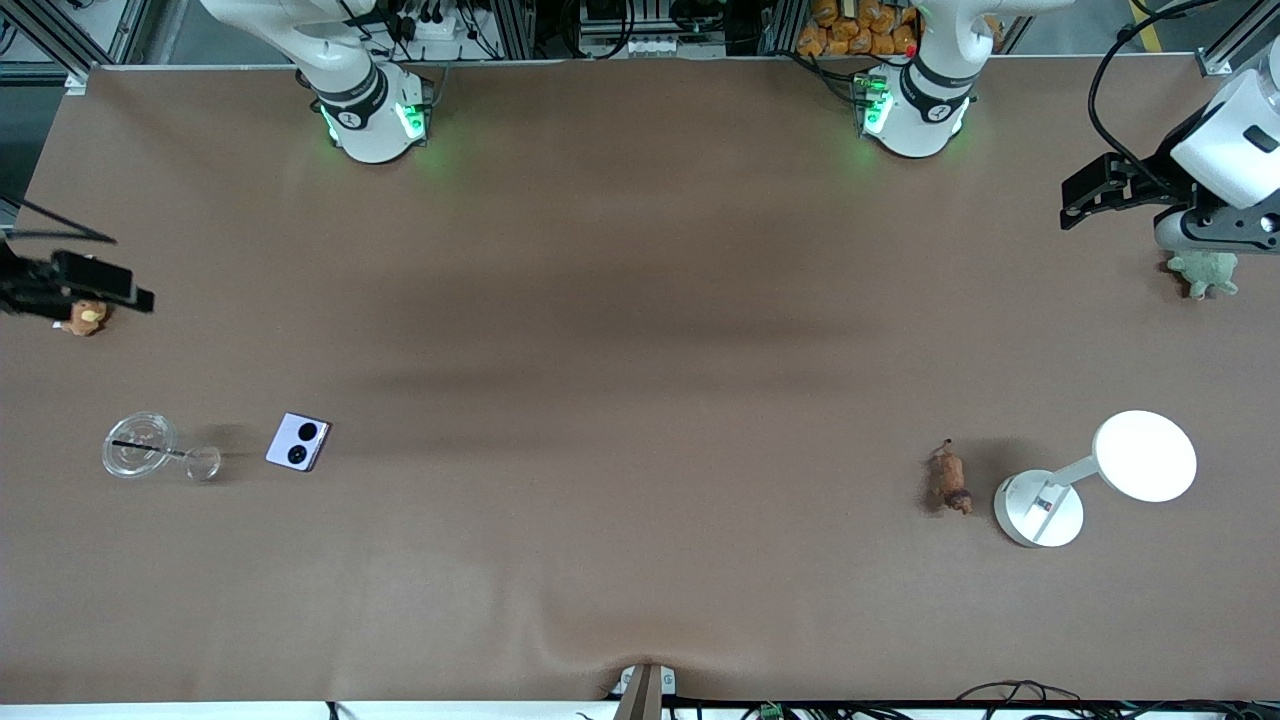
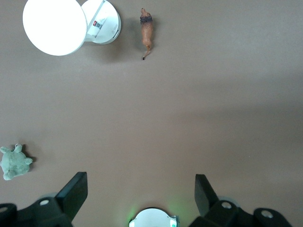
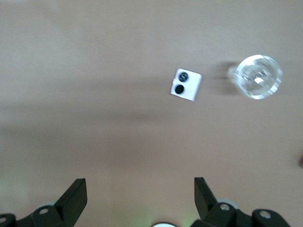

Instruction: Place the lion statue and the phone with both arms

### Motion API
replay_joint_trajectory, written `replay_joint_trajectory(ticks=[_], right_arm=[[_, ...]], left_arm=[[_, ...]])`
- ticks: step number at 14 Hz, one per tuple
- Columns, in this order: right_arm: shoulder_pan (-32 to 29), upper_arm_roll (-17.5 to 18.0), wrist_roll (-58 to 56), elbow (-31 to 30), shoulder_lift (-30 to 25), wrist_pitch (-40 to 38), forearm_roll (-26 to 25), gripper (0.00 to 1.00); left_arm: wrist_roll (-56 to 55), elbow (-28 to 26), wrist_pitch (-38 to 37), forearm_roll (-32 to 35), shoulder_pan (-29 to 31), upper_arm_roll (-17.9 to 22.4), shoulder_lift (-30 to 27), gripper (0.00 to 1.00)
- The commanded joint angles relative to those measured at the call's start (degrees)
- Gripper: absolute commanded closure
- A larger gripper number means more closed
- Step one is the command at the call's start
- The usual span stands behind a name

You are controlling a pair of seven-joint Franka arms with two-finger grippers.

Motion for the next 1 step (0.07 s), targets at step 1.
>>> replay_joint_trajectory(ticks=[1], right_arm=[[0.7,4.5,4.4,-12.1,-9.4,3.3,-7.1,0.0]], left_arm=[[-0.4,1.6,-0.3,0.2,0.3,-0.4,0.7,0.0]])
